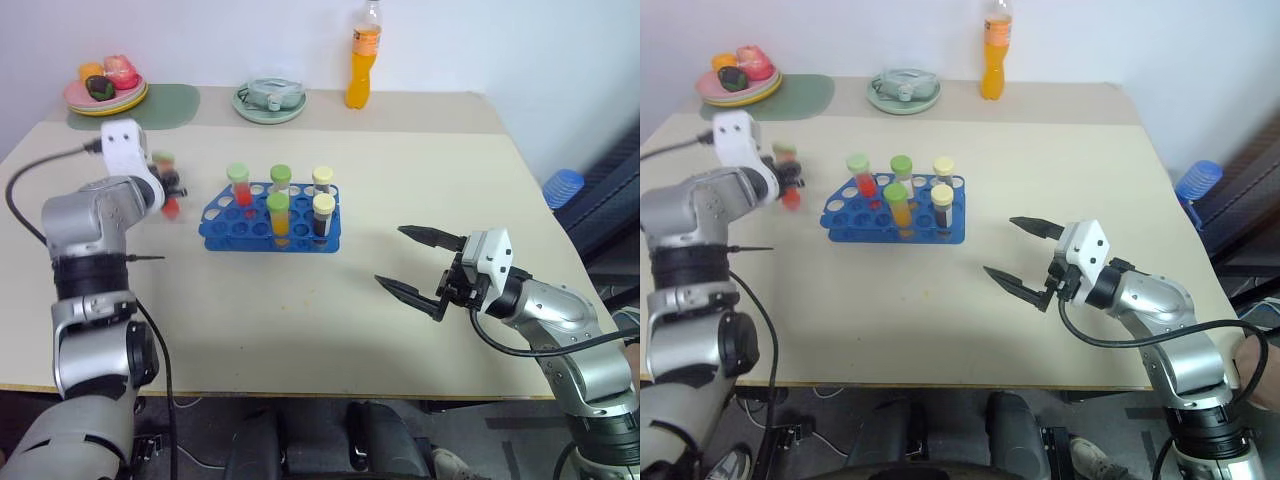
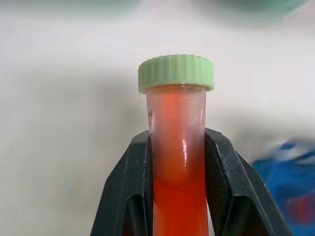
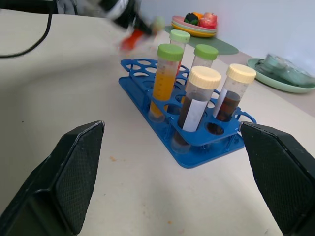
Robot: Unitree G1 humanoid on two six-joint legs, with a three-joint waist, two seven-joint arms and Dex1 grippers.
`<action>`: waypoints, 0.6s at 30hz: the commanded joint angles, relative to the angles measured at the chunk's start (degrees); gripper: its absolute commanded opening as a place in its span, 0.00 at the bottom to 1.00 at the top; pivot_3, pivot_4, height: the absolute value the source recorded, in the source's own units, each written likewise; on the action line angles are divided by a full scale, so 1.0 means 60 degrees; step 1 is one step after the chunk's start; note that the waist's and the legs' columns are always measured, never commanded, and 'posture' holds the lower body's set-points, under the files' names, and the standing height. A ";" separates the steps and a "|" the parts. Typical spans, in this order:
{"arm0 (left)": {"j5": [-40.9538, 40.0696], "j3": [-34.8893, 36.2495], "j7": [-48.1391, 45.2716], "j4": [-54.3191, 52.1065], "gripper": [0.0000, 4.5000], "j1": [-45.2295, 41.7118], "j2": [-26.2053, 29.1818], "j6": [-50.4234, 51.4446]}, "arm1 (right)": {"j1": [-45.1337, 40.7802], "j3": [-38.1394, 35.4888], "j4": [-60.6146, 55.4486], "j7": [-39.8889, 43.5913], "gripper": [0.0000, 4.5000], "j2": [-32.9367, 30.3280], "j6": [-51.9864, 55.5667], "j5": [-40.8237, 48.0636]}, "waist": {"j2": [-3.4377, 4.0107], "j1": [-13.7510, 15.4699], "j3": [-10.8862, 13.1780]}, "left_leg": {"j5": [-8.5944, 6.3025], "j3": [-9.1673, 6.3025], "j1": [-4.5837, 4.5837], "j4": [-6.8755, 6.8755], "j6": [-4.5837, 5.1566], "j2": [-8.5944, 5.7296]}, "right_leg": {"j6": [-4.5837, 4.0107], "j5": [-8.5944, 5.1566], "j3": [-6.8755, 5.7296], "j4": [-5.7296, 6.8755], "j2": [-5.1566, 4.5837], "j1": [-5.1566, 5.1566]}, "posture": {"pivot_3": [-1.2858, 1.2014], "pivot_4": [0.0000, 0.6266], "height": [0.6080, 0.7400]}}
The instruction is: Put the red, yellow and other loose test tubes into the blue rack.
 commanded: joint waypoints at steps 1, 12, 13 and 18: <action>-0.0334 0.0153 -0.1144 -0.2100 0.17 0.1237 0.0023 -0.1978 | -0.0199 -0.0131 0.0051 0.0189 1.00 -0.0063 -0.0182 0.0007 | 0.0003 0.0051 -0.0003 | 0.0000 -0.0001 0.0002 0.0001 0.0001 -0.0002 | 0.0000 0.0000 0.0000 -0.0003 -0.0002 0.0006 | 0.52 0.24 1.00; 0.1052 -0.0582 -0.1530 -0.1823 0.17 0.3673 -0.2145 -0.9297 | -0.0116 -0.0276 0.0130 0.0320 1.00 -0.0163 -0.0191 -0.0052 | 0.0001 0.0167 -0.0005 | -0.0012 -0.0004 0.0002 0.0010 0.0023 -0.0010 | -0.0003 0.0000 0.0001 -0.0021 -0.0006 0.0018 | 0.52 0.24 1.00; 0.1100 -0.0632 -0.1456 -0.1537 0.17 0.3668 -0.2343 -0.9698 | -0.0082 -0.0326 0.0108 0.0291 1.00 -0.0182 -0.0171 -0.0040 | 0.0001 0.0165 -0.0005 | -0.0012 -0.0004 0.0003 0.0010 0.0023 -0.0010 | -0.0002 0.0000 0.0001 -0.0020 -0.0004 0.0017 | 0.52 0.24 1.00; 0.1005 -0.1031 -0.1608 -0.0373 0.17 0.3520 -0.2898 -1.0840 | 0.0231 -0.0585 -0.0139 0.0216 1.00 -0.0310 -0.0125 -0.0015 | 0.0000 0.0235 -0.0006 | -0.0016 -0.0003 0.0001 0.0012 0.0031 -0.0010 | -0.0002 0.0001 0.0001 -0.0025 -0.0005 0.0018 | 0.52 0.24 1.00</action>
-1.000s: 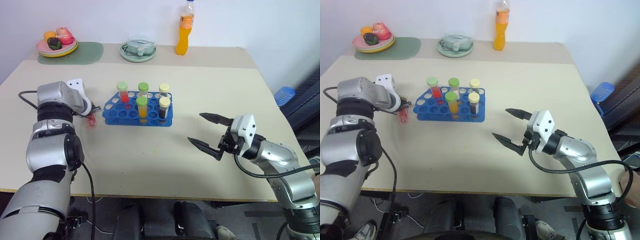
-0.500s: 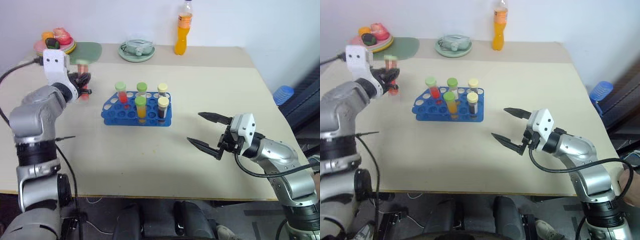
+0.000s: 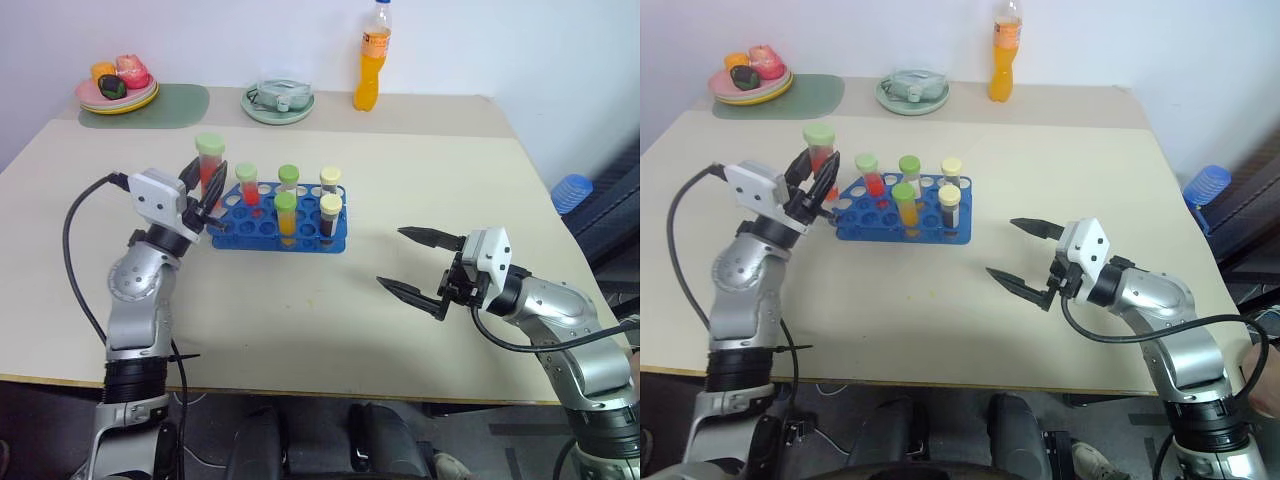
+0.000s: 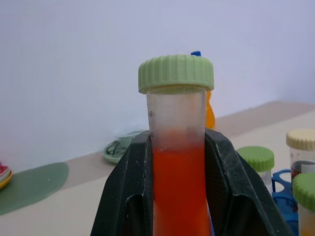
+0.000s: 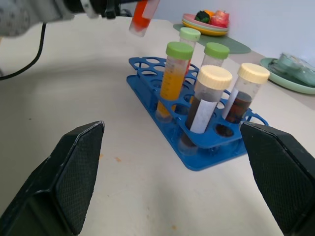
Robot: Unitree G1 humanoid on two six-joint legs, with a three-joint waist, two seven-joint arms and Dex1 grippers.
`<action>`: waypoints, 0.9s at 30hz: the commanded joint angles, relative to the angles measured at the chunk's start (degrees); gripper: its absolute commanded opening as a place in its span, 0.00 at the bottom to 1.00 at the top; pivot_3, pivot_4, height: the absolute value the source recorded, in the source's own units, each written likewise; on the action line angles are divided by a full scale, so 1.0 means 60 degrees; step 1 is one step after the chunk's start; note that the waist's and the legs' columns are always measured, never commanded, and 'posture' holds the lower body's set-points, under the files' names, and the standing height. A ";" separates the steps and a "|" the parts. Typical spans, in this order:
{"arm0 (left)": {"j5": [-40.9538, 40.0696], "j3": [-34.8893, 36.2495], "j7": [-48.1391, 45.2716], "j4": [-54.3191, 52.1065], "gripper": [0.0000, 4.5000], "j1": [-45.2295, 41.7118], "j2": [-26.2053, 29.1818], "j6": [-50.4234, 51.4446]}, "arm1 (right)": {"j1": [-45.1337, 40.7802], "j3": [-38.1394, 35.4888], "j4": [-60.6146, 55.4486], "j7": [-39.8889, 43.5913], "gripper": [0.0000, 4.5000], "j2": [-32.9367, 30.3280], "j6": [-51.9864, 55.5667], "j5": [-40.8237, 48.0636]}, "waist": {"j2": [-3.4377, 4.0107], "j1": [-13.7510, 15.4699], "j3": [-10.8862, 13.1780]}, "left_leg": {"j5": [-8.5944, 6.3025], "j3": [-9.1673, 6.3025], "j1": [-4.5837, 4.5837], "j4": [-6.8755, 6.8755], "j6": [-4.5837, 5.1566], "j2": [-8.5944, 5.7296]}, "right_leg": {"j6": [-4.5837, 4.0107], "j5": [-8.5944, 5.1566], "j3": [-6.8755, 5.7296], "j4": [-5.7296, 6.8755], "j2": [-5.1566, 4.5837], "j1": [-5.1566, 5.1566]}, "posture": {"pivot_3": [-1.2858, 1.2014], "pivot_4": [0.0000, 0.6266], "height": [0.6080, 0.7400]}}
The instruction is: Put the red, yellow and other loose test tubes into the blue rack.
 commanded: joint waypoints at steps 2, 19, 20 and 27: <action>0.0173 -0.0317 -0.0125 0.0754 0.17 -0.0340 -0.0199 -0.1138 | 0.0207 -0.0530 -0.0506 -0.0122 1.00 -0.0230 -0.0029 0.0030 | 0.0000 0.0017 0.0000 | -0.0001 0.0000 -0.0003 0.0000 0.0002 0.0000 | 0.0000 0.0000 0.0000 -0.0006 0.0000 0.0000 | 0.52 0.24 1.00; 0.1074 -0.1202 0.0054 0.3544 0.17 -0.0844 -0.0619 -0.3391 | 0.0499 -0.0760 -0.1245 -0.0548 1.00 -0.0350 0.0374 0.0128 | 0.0002 0.0007 -0.0001 | -0.0031 -0.0001 -0.0002 0.0000 0.0055 0.0001 | 0.0002 0.0001 -0.0002 -0.0010 0.0001 0.0002 | 0.52 0.24 1.00; 0.1065 -0.1207 0.0036 0.3564 0.17 -0.0806 -0.0607 -0.3423 | 0.0488 -0.0763 -0.1239 -0.0554 1.00 -0.0349 0.0383 0.0128 | 0.0002 0.0007 -0.0002 | -0.0031 -0.0001 -0.0001 0.0000 0.0055 0.0002 | 0.0001 0.0001 -0.0002 -0.0010 0.0001 0.0002 | 0.52 0.24 1.00; 0.1111 -0.1268 -0.0109 0.3896 0.17 -0.0632 -0.0506 -0.3728 | 0.0367 -0.0720 -0.1087 -0.0529 1.00 -0.0339 0.0345 0.0096 | 0.0005 -0.0002 -0.0003 | -0.0033 -0.0001 0.0000 0.0000 0.0059 0.0002 | 0.0001 0.0001 -0.0002 -0.0010 0.0001 0.0002 | 0.52 0.24 1.00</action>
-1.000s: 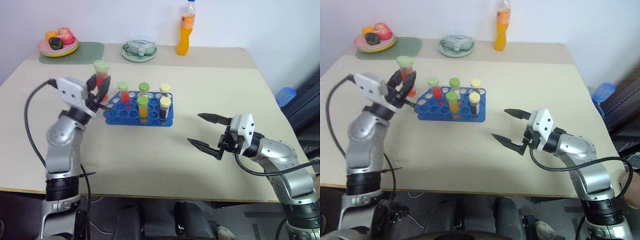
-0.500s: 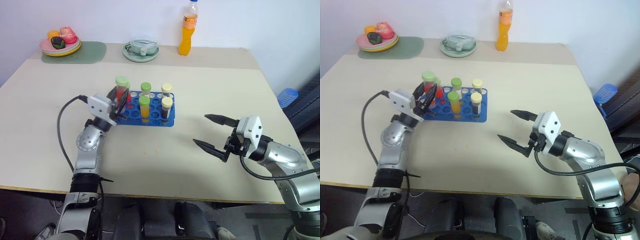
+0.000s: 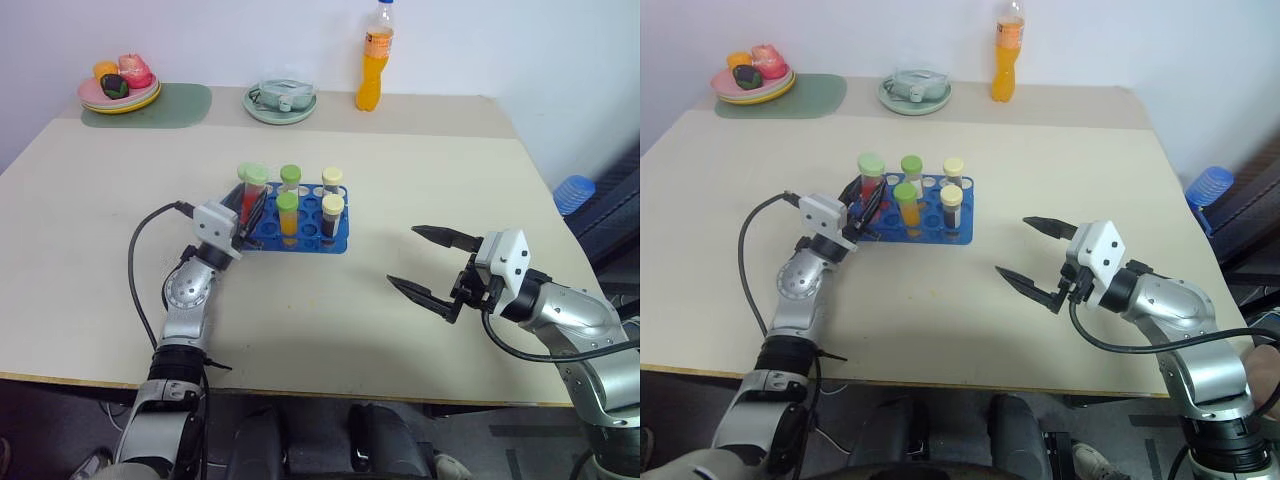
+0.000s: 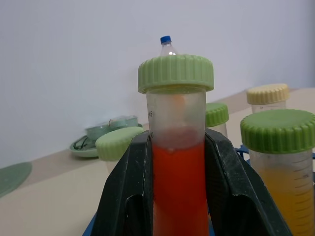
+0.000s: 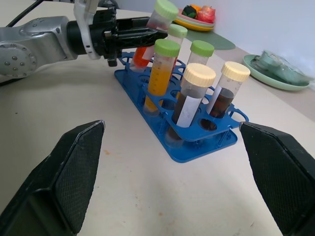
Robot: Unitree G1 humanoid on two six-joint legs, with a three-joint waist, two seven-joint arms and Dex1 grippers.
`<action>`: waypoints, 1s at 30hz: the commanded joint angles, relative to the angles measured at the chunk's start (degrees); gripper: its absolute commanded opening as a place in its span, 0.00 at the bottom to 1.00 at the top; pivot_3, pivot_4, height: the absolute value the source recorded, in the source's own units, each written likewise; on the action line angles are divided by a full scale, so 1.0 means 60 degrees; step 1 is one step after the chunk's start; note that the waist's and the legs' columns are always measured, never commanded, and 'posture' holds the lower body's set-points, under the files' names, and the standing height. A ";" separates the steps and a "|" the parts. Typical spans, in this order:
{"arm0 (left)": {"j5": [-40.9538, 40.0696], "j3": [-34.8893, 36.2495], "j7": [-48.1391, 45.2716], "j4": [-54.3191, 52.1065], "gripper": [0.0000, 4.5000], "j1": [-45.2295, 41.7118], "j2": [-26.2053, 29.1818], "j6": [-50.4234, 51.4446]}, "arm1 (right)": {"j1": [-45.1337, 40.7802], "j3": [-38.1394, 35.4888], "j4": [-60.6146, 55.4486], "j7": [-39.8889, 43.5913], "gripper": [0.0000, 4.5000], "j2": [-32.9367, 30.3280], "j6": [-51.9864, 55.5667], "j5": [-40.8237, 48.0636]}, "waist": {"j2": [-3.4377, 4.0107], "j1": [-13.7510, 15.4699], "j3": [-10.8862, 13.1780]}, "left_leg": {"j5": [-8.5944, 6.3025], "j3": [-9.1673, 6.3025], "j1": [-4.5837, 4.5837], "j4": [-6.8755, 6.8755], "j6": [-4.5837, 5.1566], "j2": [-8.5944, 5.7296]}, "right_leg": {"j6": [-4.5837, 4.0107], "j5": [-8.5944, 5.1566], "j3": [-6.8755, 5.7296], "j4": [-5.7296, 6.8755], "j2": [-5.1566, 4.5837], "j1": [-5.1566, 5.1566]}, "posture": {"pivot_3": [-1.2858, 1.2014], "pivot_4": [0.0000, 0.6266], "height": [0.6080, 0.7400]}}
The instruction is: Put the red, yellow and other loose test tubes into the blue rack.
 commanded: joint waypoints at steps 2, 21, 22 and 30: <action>-0.0006 -0.0165 -0.0192 0.0062 0.17 0.0158 0.0068 -0.0277 | -0.0151 -0.0174 -0.0162 0.0013 1.00 -0.0046 -0.0109 0.0045 | 0.0001 -0.0002 0.0000 | 0.0000 0.0000 0.0000 0.0000 0.0000 0.0000 | 0.0000 0.0000 0.0000 0.0000 0.0000 0.0000 | 0.52 0.24 1.00; -0.1877 0.0589 -0.2188 0.2700 0.17 -0.0566 -0.0372 -0.1655 | -0.0127 -0.0307 -0.0125 0.0043 1.00 -0.0098 -0.0208 0.0016 | 0.0082 0.0008 -0.0052 | -0.0004 0.0002 0.0008 0.0000 0.0007 -0.0002 | 0.0000 0.0000 -0.0001 -0.0010 0.0000 0.0013 | 0.52 0.24 1.00; -0.1865 0.0606 -0.2235 0.2799 0.17 -0.0572 -0.0388 -0.1698 | -0.0132 -0.0309 -0.0129 0.0034 1.00 -0.0097 -0.0210 0.0011 | 0.0099 0.0008 -0.0062 | -0.0005 0.0001 0.0010 0.0000 0.0008 -0.0002 | 0.0000 0.0000 -0.0001 -0.0010 0.0000 0.0015 | 0.52 0.24 1.00; -0.2594 0.0655 -0.3139 0.1919 0.71 -0.0161 -0.0599 -0.0921 | -0.0102 -0.0362 -0.0196 -0.0002 1.00 -0.0119 -0.0165 0.0049 | 0.0147 -0.0005 -0.0091 | -0.0013 0.0002 0.0008 0.0000 0.0023 -0.0003 | 0.0000 0.0000 0.0000 -0.0025 0.0000 0.0018 | 0.52 0.24 1.00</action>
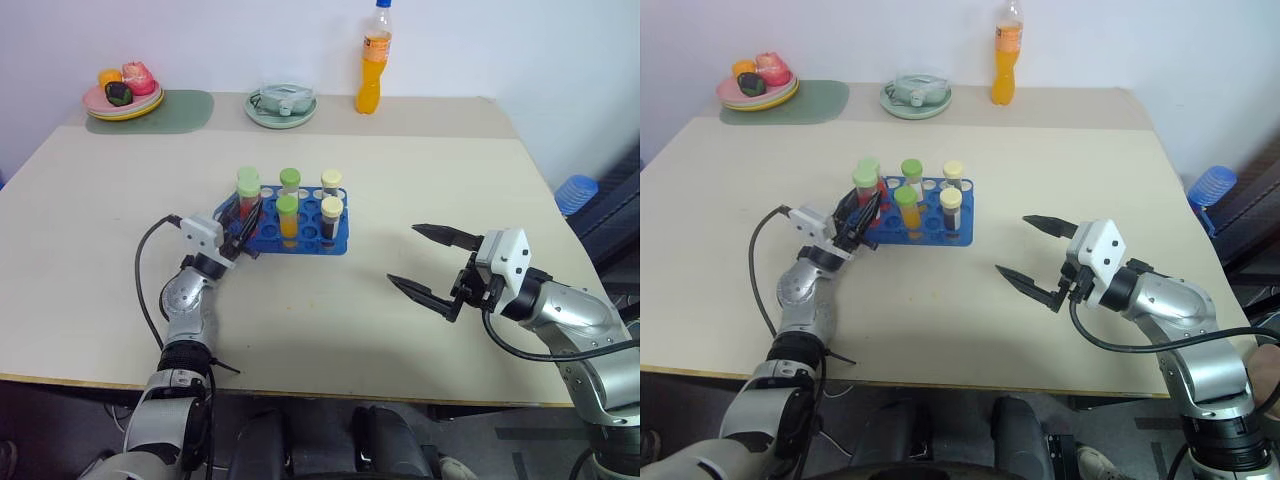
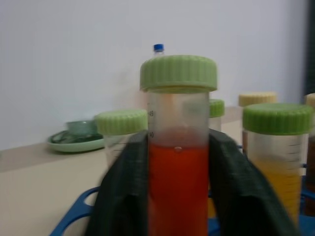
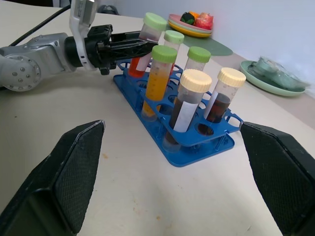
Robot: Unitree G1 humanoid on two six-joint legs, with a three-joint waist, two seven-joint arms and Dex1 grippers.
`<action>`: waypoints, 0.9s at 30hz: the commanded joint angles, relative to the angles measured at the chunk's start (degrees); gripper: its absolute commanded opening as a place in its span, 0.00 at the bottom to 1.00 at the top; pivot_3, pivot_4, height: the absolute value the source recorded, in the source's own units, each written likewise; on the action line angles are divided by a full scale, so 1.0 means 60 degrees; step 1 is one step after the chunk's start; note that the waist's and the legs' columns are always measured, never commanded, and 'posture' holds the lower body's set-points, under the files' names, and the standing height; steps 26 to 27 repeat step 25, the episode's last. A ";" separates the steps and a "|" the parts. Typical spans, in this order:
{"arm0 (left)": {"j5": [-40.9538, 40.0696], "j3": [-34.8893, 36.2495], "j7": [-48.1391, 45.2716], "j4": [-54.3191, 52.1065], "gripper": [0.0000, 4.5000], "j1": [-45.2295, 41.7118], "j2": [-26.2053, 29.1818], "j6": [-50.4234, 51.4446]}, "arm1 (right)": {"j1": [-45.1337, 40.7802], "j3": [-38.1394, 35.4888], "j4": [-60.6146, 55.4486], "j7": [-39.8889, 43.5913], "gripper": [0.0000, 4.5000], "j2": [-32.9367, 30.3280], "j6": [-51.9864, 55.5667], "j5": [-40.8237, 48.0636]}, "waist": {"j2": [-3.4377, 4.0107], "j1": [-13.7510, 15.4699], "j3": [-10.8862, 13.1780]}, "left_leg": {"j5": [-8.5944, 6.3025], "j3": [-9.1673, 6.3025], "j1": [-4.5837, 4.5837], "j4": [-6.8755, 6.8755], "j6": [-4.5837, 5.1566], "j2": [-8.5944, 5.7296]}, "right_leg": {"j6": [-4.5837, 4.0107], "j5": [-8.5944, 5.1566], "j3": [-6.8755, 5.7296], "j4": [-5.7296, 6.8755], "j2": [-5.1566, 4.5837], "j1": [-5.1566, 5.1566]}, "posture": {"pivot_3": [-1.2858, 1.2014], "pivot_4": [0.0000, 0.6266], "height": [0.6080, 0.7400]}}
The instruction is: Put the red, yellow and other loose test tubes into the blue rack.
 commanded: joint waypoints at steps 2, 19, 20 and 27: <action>-0.0394 -0.0022 -0.0182 -0.0745 0.93 0.0437 -0.0133 0.0587 | -0.0036 -0.0331 -0.0232 -0.0040 1.00 -0.0084 -0.0096 0.0060 | 0.0000 0.0008 0.0000 | -0.0001 0.0000 0.0000 0.0000 0.0002 0.0000 | 0.0000 0.0000 0.0000 -0.0005 0.0000 0.0004 | 0.52 0.24 1.00; -0.2103 0.0727 -0.0626 -0.7030 0.93 0.3668 0.3772 0.7168 | 0.0964 -0.0720 -0.0279 -0.1115 1.00 0.0577 0.0107 0.0106 | -0.0010 -0.0097 0.0009 | -0.0006 -0.0009 -0.0003 -0.0007 0.0009 0.0011 | -0.0005 -0.0003 0.0000 -0.0012 0.0003 0.0001 | 0.52 0.24 1.00; -0.2174 0.0898 -0.0708 -0.7116 0.93 0.3795 0.3986 0.7279 | 0.1077 -0.0777 -0.0339 -0.1182 1.00 0.0588 0.0109 0.0111 | -0.0010 -0.0096 0.0010 | -0.0006 -0.0009 -0.0003 -0.0007 0.0009 0.0011 | -0.0006 -0.0003 0.0000 -0.0011 0.0003 0.0001 | 0.52 0.24 1.00; -0.2635 0.1542 -0.1162 -0.7396 0.93 0.4265 0.4764 0.8145 | 0.1547 -0.1062 -0.0614 -0.1437 1.00 0.0605 0.0131 0.0189 | -0.0010 -0.0077 0.0010 | -0.0007 -0.0004 -0.0004 -0.0007 0.0009 0.0010 | -0.0027 -0.0015 0.0000 -0.0015 0.0001 0.0001 | 0.52 0.24 1.00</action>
